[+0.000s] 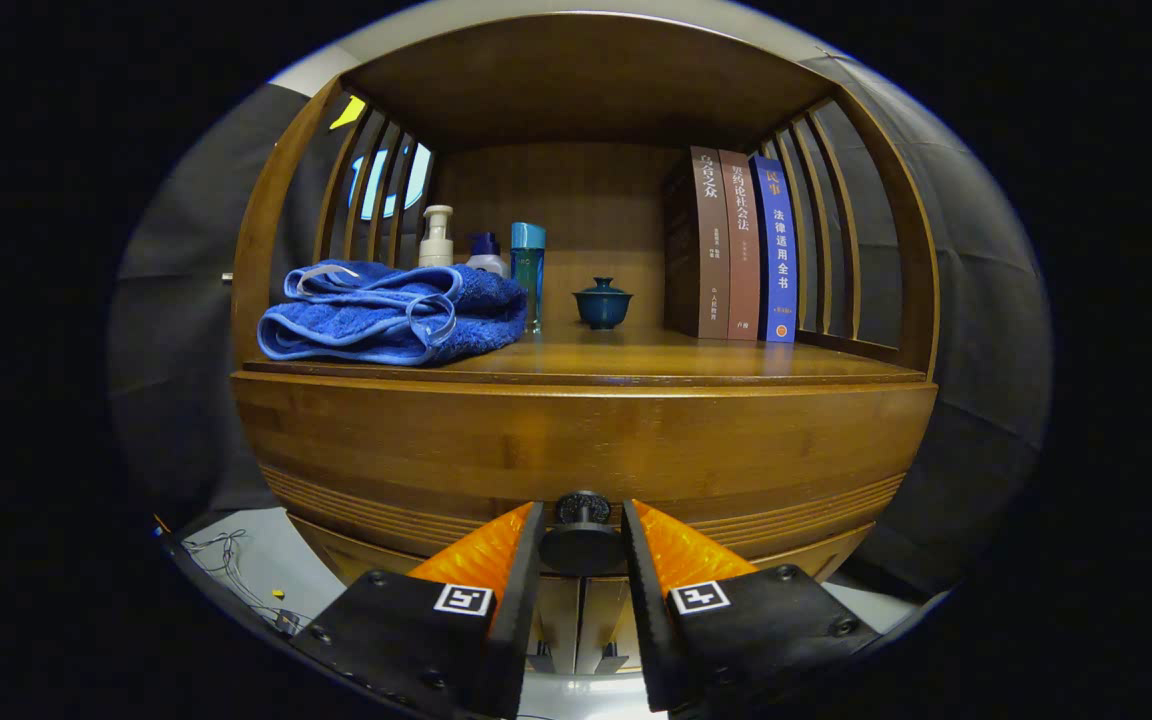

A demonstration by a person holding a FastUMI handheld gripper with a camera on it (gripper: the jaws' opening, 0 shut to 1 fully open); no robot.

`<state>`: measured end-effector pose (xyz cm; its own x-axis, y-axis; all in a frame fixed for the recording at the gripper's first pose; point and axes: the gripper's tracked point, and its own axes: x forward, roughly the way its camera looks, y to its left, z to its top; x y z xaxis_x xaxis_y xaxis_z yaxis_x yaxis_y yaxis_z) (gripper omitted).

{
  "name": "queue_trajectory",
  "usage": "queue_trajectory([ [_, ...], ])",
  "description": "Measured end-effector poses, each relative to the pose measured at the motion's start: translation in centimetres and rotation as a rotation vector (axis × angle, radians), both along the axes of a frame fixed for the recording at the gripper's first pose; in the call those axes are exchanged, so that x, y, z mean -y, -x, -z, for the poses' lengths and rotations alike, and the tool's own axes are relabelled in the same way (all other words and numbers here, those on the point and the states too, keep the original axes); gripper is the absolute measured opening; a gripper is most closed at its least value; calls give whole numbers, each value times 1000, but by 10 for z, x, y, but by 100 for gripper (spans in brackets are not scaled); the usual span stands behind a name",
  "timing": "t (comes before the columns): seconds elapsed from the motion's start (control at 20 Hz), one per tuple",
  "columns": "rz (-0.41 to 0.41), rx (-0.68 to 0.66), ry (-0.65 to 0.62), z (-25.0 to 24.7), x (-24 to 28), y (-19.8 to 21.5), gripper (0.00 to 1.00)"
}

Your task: Pull open the drawer, take out the items inside it, and place them on the countertop above the cabinet.

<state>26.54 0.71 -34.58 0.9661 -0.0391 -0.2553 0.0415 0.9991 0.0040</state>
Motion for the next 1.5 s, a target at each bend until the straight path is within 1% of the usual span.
queue_trajectory([
  [0.1,-12,19,-28,-6,2,5,35],
  [0.15,-15,13,-46,-1,1,1,27],
  [0.35,-15,2,-37,-5,3,18,28],
  [0.6,-25,11,-32,-11,2,73,27],
  [0.8,-26,18,-55,-16,2,113,27],
  [1.15,-37,-9,-74,-11,0,163,27],
  [1.2,-38,8,-69,-14,0,168,27],
  [1.5,-43,-1,-38,-10,0,172,27],
])
